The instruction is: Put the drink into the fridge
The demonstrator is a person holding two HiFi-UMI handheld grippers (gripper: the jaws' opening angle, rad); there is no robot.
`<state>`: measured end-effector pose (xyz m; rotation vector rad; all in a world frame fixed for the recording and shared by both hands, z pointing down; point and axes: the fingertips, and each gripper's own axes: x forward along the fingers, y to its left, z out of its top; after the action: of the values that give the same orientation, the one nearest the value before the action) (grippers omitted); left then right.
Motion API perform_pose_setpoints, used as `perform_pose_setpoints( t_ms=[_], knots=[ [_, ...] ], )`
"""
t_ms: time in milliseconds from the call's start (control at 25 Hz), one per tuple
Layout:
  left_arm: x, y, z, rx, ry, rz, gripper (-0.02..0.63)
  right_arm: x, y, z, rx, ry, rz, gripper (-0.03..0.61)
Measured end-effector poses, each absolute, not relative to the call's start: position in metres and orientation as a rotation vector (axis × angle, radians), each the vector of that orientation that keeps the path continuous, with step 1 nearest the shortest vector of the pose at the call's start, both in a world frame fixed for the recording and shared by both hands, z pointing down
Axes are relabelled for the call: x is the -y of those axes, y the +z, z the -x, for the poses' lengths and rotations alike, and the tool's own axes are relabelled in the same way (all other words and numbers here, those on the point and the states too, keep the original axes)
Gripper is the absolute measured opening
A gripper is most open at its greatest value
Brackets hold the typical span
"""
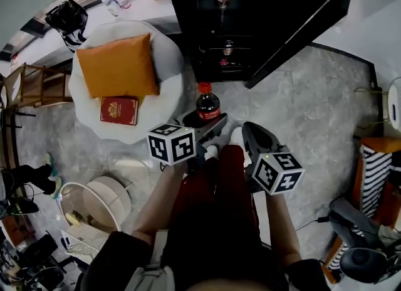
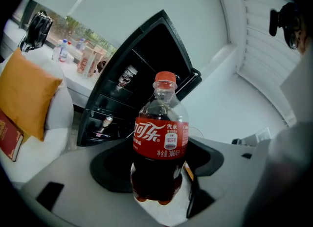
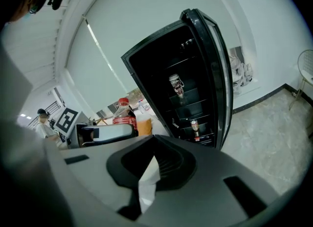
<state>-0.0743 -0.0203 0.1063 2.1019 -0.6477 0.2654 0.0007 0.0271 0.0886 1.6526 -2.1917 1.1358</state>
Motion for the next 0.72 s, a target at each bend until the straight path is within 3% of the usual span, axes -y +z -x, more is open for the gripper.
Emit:
perform_pose_setpoints(
  t_ms=[720],
  knots=[
    [0.085, 0.222, 0.027, 0.703, 0.322, -2.015, 0.319, 0.056, 0.199, -0.039, 2.202, 1.164, -1.508, 0.018]
  ],
)
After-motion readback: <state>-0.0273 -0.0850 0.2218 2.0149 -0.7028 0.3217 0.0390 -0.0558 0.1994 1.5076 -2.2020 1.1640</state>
